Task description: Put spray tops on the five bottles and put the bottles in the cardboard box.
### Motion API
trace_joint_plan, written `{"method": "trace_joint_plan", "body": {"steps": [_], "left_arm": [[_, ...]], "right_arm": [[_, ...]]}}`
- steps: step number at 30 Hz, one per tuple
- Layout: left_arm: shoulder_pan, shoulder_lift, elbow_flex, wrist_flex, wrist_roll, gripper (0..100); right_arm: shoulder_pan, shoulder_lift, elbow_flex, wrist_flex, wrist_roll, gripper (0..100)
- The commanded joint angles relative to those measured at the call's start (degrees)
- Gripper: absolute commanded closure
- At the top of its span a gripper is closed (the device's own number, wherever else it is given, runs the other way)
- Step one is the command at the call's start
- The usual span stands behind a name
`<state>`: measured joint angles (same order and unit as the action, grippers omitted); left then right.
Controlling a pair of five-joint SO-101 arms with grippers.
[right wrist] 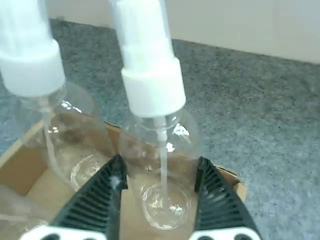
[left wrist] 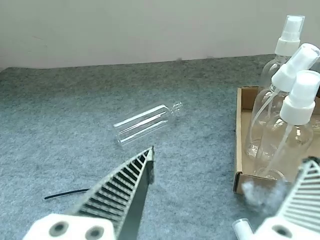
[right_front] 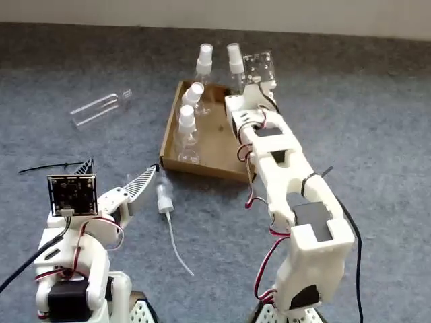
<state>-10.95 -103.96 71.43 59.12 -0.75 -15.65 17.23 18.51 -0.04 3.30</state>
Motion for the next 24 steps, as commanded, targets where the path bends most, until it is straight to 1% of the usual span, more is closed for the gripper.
{"method": "trace_joint_plan", "body": {"steps": [1,11,13,18,20,24], "left_arm": [[-0.66,-0.04,-0.22,-0.70,0.09,61],[-0.66,-0.04,-0.22,-0.70,0.09,61],[-0.66,-0.04,-0.13,-0.70,0.09,61],[-0.66,0.04,0.04,-0.70,0.09,61],[-0.66,0.04,1.01,-1.05,0.09,61],[-0.57,0.04,1.27,-1.05,0.09,61]], "right_arm": [[0.04,-0.92,0.92,-1.01,0.26,99.4],[-0.13,-0.92,0.84,-0.84,0.26,98.6],[-0.13,-0.92,0.84,-0.75,0.26,96.0],[-0.22,-0.92,1.19,-0.75,0.26,84.1],[-0.22,-0.92,1.10,-0.75,0.26,82.5],[-0.13,-1.01,0.84,-0.75,0.26,82.5]]}}
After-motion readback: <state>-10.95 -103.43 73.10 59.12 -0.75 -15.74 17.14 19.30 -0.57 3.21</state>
